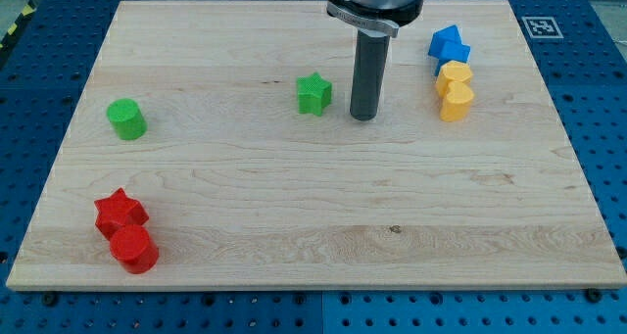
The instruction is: Slide the green star closer to the green circle
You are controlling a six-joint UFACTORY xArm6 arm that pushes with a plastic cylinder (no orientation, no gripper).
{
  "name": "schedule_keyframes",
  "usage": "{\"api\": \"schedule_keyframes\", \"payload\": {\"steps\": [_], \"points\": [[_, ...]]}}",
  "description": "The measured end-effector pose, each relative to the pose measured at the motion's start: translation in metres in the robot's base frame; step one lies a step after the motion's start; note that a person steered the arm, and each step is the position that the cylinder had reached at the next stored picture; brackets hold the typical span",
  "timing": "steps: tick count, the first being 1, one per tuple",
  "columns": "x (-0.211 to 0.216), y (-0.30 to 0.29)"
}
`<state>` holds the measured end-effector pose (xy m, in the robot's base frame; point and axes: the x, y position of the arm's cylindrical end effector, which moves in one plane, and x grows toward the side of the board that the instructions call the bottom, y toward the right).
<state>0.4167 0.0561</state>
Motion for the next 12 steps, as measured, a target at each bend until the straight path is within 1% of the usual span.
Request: {"api": "schedule_keyframes", "payload": {"steps": [2,3,4,7,8,9,10,11,12], "points": [[0.000,-0.010],[0.000,-0.039],[0.000,-0.053],[0.000,-0.069],[0.000,-0.038],[-0.005,-0.024],[-0.024,-0.022],[-0.026,-0.041],[-0.026,-0.077]]}}
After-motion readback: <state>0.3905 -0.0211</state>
